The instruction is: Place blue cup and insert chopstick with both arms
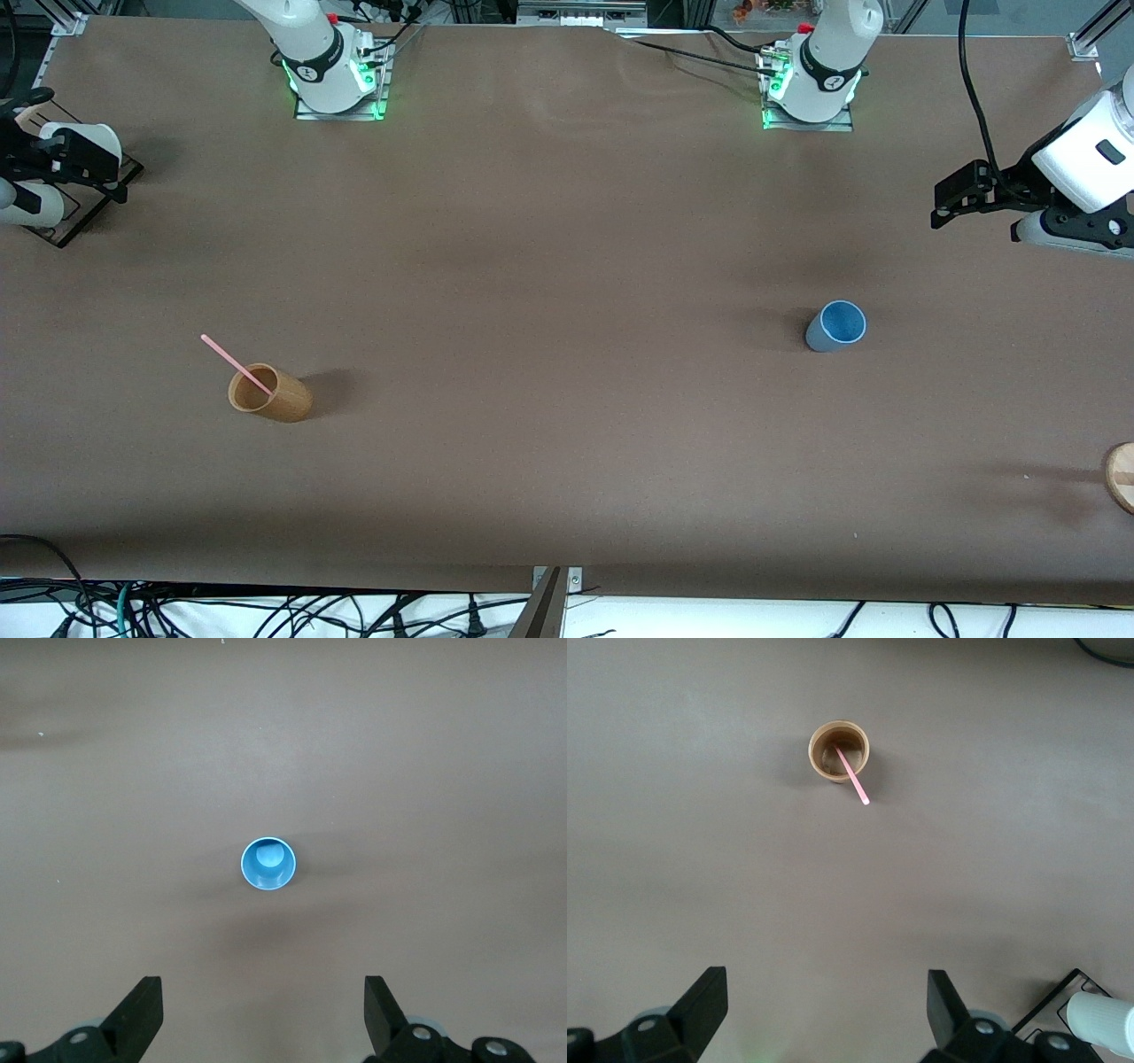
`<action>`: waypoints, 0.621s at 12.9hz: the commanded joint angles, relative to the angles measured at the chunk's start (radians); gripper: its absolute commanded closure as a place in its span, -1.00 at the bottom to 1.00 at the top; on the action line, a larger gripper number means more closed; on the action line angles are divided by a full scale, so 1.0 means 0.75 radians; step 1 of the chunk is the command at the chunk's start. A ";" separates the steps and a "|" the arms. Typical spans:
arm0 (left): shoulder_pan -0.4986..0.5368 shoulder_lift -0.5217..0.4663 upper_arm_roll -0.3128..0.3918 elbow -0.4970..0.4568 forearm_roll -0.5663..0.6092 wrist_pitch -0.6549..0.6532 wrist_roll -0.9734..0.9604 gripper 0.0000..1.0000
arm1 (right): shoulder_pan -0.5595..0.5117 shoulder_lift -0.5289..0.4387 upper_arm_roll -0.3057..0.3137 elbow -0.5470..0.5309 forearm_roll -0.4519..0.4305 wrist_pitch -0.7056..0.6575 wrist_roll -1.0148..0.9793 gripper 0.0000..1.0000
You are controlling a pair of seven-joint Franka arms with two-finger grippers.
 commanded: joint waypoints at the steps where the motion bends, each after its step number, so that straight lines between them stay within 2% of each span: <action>1: 0.007 0.023 -0.003 0.046 -0.027 -0.016 0.004 -1.00 | -0.004 -0.031 -0.002 -0.014 -0.007 -0.010 -0.024 -1.00; 8: 0.024 0.027 -0.001 0.046 -0.027 -0.016 0.004 -1.00 | -0.002 -0.033 0.001 -0.014 0.000 -0.010 -0.024 -1.00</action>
